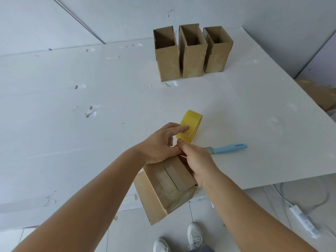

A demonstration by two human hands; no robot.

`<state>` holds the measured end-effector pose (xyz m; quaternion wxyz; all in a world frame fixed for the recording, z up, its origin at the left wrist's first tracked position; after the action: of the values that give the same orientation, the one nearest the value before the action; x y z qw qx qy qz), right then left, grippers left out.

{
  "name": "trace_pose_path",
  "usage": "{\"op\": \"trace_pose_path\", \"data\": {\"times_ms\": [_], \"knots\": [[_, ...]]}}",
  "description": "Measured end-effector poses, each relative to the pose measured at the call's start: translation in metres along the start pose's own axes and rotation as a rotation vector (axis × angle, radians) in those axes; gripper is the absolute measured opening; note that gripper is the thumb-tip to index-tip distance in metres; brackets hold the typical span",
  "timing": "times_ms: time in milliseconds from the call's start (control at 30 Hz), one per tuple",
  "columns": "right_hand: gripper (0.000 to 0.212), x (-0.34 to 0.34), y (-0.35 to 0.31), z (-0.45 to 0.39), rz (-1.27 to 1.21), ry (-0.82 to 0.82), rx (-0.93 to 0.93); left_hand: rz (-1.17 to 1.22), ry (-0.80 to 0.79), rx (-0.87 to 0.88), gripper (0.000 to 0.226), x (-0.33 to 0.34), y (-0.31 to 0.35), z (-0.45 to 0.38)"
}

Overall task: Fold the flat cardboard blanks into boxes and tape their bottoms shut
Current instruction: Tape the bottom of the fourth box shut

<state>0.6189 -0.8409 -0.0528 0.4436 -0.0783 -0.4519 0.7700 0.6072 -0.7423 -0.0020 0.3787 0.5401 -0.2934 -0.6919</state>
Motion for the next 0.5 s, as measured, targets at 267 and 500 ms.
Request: {"op": "trace_pose_path", "data": {"times_ms": [267, 500], "knots": [[0.016, -0.0022, 0.0088, -0.0080, -0.132, 0.001, 0.012, 0.003, -0.006, 0.003, 0.066, 0.0028, 0.0003, 0.0012], [0.020, -0.0043, 0.0067, -0.0066, -0.118, 0.018, -0.052, -0.001, 0.021, -0.002, 0.070, 0.0005, -0.0027, 0.0024]]}}
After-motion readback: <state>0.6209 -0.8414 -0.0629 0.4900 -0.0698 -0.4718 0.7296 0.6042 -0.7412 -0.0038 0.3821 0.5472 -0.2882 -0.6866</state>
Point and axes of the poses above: each hand's wrist, its own z-axis away from the middle knuckle, its own x-axis out of the palm, y = z × x, the point moved 9 cm from there along -z, towards the middle knuckle, and after that the axes turned 7 degrees about -y, right-handed, at the moved point
